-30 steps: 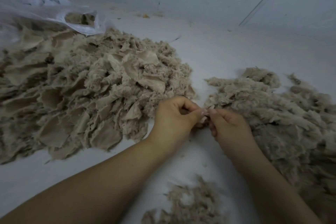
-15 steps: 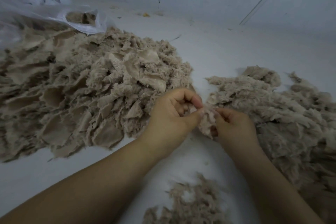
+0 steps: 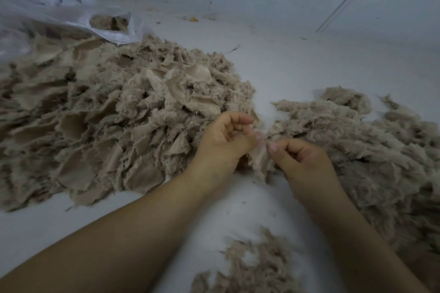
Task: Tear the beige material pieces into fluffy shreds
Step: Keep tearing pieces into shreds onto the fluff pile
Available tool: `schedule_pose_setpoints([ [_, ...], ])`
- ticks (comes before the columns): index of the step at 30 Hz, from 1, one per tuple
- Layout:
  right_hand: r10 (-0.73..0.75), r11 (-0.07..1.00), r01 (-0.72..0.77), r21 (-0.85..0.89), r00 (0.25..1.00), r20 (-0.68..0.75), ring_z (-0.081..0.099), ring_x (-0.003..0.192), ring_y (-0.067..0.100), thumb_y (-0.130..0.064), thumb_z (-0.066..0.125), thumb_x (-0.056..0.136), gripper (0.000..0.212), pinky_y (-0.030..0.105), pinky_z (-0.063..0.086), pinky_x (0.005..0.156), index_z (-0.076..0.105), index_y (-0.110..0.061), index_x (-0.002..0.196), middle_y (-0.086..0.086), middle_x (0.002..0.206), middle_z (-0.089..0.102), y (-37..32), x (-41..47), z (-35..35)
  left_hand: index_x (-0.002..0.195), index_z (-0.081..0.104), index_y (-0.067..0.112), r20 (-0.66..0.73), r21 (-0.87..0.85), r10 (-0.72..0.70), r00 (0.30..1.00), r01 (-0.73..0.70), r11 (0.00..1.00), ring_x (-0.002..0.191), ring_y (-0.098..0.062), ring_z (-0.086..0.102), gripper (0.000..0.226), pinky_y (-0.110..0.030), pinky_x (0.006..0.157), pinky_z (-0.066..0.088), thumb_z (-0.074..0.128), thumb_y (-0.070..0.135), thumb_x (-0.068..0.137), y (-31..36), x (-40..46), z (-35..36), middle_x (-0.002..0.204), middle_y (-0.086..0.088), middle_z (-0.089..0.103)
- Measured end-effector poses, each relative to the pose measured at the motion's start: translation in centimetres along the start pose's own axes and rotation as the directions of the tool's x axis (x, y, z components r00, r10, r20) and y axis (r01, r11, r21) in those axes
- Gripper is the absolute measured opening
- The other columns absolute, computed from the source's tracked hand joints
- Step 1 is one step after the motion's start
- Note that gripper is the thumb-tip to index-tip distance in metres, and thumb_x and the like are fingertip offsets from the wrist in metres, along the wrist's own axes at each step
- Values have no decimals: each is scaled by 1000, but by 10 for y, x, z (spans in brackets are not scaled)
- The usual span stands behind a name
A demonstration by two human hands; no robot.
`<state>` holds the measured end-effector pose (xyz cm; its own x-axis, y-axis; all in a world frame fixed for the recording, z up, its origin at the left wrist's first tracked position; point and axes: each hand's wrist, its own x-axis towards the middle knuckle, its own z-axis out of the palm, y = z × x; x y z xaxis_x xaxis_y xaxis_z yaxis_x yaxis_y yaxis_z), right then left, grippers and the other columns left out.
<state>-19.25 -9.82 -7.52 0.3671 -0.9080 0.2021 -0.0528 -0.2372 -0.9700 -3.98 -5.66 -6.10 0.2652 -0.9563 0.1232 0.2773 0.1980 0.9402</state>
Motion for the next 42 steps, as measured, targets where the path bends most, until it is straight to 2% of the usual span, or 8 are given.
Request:
schedule_pose_setpoints([
  [4, -12, 1000, 13, 20, 1000, -29, 43, 40, -1, -9, 57, 99, 25, 8, 34, 47, 68, -1, 78, -12, 46, 53, 1, -1, 0, 95, 57, 4, -21, 70, -116, 993, 118, 991, 35, -12, 42, 14, -17, 36, 33, 69, 4, 88, 0, -1, 1, 63, -10, 52],
  [8, -6, 997, 5, 72, 1000, 20, 48, 41, -2, -21, 59, 96, 31, 6, 36, 47, 68, -2, 73, -14, 46, 55, -5, -4, 3, 85, 57, 4, 23, 95, -43, 999, 41, 995, 32, -11, 39, 13, -14, 36, 31, 67, -4, 86, 0, -2, 2, 54, -6, 50],
  [13, 5, 998, -3, 66, 1000, -28, 65, 67, 38, -18, 65, 94, 26, 46, 56, 68, 74, -1, 78, 21, 74, 72, -4, -2, 1, 81, 61, 7, -59, 105, 43, 997, -37, 994, 30, -13, 38, 14, -17, 34, 32, 61, -3, 91, 0, -1, 1, 44, -6, 51],
  [17, -12, 1000, 11, -13, 999, -40, 57, 60, 17, -17, 65, 95, 24, 24, 49, 59, 77, -11, 75, 15, 67, 70, -2, -1, 2, 79, 59, 8, -154, 81, 89, 984, -77, 994, 28, -17, 36, 18, -19, 35, 33, 58, -2, 93, -1, -1, 0, 43, -8, 50],
  [24, 75, 997, -75, -4, 995, -65, 36, 52, 20, -15, 63, 97, 31, 24, 31, 47, 65, 0, 70, 26, 57, 52, 1, -3, -3, 85, 53, 7, -252, 57, 147, 956, -137, 989, 32, -12, 38, 17, -16, 33, 29, 51, -6, 95, 3, 4, -6, 51, -3, 52],
  [29, 31, 998, -27, -58, 996, 83, 43, 56, 21, -3, 63, 94, 32, 31, 35, 54, 62, 0, 62, 25, 58, 51, -7, -4, 2, 97, 62, -1, -39, 141, -128, 991, 133, 981, 33, -11, 38, 18, -15, 35, 26, 56, 15, 98, 5, 6, -5, 57, -3, 52],
  [34, 29, 996, -14, -90, 987, 161, 38, 51, 22, 0, 63, 93, 25, 26, 33, 49, 67, 3, 69, 23, 56, 51, -10, -5, 3, 73, 65, 8, 146, 344, -158, 977, 100, 934, 55, -14, 52, 18, -19, 49, 41, 66, 10, 90, 5, 10, -3, 61, -5, 61],
  [42, 105, 994, -105, 7, 994, -3, 53, 66, 35, -10, 61, 97, 31, 46, 42, 67, 66, 11, 74, 45, 75, 56, -4, -3, 1, 62, 57, 13, -188, 239, 58, 981, -12, 971, 33, -10, 35, 33, -15, 39, 29, 61, 12, 95, 7, 18, -15, 48, -5, 48],
])
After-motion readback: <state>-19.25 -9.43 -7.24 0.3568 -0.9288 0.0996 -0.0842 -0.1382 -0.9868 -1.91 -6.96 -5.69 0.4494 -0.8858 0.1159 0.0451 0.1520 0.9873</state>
